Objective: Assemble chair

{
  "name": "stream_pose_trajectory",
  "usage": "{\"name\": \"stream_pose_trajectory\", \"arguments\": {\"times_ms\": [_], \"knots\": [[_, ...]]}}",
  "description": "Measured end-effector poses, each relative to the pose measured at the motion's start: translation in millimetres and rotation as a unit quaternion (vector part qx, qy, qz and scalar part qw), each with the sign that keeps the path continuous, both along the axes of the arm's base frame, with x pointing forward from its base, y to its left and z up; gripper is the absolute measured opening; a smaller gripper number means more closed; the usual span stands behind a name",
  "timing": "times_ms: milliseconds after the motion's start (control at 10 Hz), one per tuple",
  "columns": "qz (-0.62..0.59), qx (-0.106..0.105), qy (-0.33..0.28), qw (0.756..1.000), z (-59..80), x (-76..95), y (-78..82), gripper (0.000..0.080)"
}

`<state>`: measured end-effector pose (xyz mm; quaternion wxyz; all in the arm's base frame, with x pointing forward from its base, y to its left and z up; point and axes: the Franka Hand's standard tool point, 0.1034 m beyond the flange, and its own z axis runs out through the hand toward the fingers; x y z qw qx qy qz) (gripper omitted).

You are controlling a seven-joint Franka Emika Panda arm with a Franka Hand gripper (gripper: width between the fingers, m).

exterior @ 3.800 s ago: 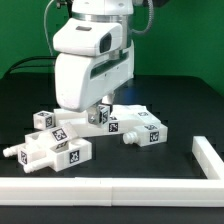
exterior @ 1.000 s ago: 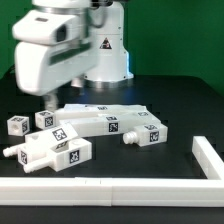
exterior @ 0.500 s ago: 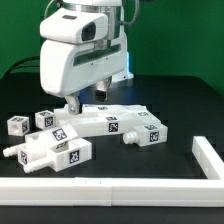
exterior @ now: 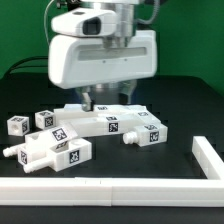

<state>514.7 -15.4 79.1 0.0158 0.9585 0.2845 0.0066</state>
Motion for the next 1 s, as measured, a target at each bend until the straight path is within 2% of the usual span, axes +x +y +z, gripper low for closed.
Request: {"name": "stream_pose_trajectory", "arguments": {"times_ms": [400,500,700,800,900,1000], "knots": [[-0.156,0.021,-0.003,0.987,-0.6,1.1,3.8,0.0649],[-0.263,0.038,-0.006,0.964,-7.0,1.9,9.9,0.0649],[-0.404,0.047,0.004,0.914,-18.9,4.9,37.6,0.0649],[-0.462,0.060,0.007,0.885,-16.6,9.5,39.9,0.0649],[-0.463,0.060,0.007,0.884,-17.1,9.2,40.1,0.0649],[-0.498,0.063,0.009,0.865,-17.5,9.0,42.1,0.0649]]}}
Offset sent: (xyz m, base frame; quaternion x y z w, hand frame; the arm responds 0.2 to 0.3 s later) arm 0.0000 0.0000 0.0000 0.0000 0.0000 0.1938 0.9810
